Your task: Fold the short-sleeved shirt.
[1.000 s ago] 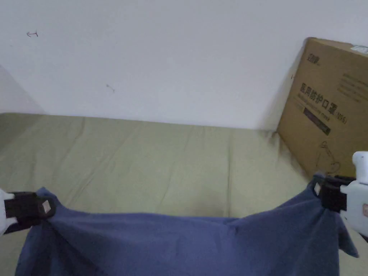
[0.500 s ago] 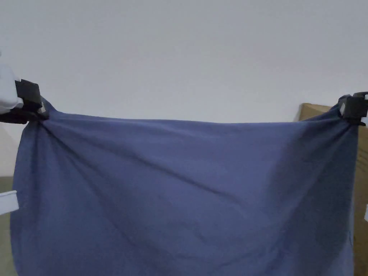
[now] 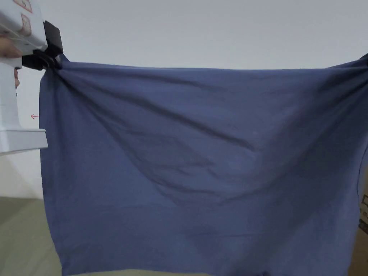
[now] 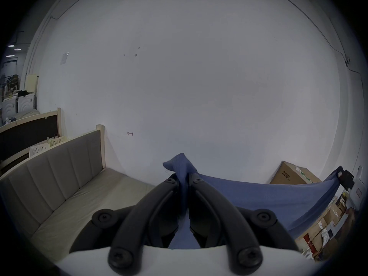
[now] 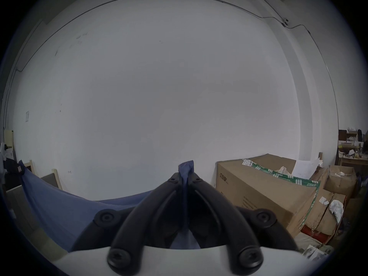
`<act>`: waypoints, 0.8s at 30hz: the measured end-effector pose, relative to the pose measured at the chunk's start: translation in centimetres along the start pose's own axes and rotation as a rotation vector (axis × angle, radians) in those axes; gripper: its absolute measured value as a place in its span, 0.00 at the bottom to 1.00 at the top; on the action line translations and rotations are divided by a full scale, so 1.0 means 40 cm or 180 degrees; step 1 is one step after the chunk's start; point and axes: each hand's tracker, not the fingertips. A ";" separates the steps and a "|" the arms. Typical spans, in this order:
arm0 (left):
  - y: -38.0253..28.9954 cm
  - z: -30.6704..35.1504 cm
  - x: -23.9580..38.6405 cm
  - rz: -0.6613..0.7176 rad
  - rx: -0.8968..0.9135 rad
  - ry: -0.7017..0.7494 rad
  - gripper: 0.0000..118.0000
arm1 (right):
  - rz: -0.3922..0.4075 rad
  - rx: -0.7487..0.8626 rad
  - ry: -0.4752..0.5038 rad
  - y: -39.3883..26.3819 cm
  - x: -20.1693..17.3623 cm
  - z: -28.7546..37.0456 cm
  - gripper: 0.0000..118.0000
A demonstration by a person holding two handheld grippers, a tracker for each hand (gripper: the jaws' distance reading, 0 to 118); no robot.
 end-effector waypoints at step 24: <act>-0.585 -0.070 -0.193 0.0182 -0.1484 0.0019 0.07 | -0.0613 -0.1499 0.0237 -0.547 0.155 0.161 0.03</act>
